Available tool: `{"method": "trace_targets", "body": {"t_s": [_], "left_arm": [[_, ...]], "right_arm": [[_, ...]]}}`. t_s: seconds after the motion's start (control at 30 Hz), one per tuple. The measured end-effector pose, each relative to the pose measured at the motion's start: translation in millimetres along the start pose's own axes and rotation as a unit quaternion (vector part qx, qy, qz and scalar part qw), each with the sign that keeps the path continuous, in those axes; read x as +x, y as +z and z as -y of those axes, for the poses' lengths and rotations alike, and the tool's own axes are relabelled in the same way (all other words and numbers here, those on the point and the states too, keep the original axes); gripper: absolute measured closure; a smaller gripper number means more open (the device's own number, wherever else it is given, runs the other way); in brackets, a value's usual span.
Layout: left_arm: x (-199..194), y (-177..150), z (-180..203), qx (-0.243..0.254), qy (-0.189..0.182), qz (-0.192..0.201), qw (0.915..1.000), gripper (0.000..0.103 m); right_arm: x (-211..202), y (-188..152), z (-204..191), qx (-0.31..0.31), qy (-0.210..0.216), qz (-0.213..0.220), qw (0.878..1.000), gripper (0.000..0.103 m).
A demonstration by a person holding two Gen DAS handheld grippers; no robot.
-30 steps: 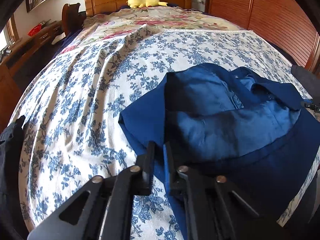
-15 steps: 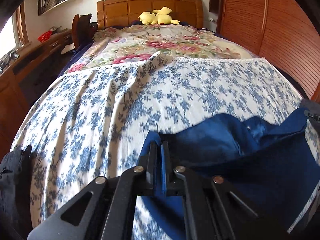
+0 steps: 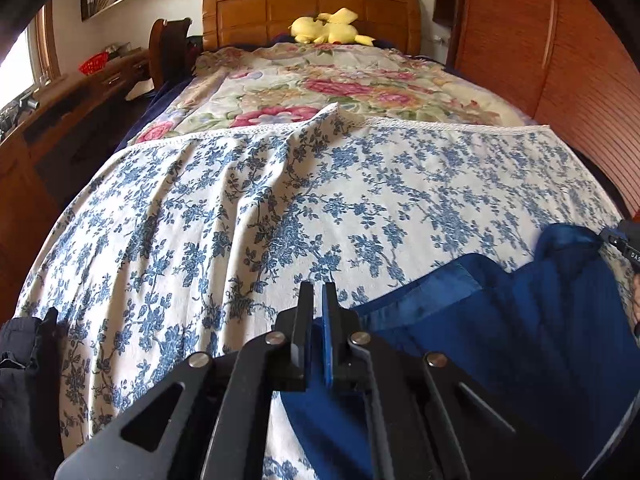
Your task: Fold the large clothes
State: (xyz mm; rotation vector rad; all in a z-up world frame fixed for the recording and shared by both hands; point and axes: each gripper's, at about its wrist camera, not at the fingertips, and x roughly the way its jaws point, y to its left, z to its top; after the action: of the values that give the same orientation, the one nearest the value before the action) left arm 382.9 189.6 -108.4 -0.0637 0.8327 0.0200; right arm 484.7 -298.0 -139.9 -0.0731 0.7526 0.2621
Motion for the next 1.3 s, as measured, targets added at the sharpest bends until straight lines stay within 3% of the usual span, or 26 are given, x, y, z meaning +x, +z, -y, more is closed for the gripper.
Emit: {"method": "trace_targets", "body": {"t_s": [0.03,0.07,0.2,0.4,0.67,0.87,1.07,1.3], "left_arm": [[-4,-3,2,0.007,-0.004,0.003,1.0000,0.099],[-9,-7,4,0.015,-0.007,0.004,0.9999,0.098],[-28,-17,13,0.032,-0.019,0.010,0.9992,0.095],[-73,-43,36,0.065,-0.038,0.034,0.9966,0.088],[-108,-94,69,0.082,-0.085,0.037,0.9923,0.068],[-115,-142,87,0.079,-0.084,0.022,0.9931,0.065],[-131,-183,93,0.078,-0.031,0.019,0.9963,0.065],[-139,-211,81,0.032,-0.025,0.020,0.9990,0.065]], "right_arm": [[-4,-1,-2,-0.010,-0.001,0.009,1.000,0.044],[-8,-1,-2,-0.015,0.003,0.012,1.000,0.043],[-27,-9,-7,-0.044,-0.014,0.013,0.999,0.043],[-73,-40,-25,-0.072,0.010,0.008,0.997,0.043],[-123,-90,-63,-0.093,0.058,-0.001,0.994,0.043],[-127,-119,-103,-0.099,0.102,-0.002,0.990,0.043],[-115,-131,-143,-0.096,0.143,-0.007,0.985,0.043],[-100,-144,-174,-0.128,0.167,-0.023,0.977,0.043]]}}
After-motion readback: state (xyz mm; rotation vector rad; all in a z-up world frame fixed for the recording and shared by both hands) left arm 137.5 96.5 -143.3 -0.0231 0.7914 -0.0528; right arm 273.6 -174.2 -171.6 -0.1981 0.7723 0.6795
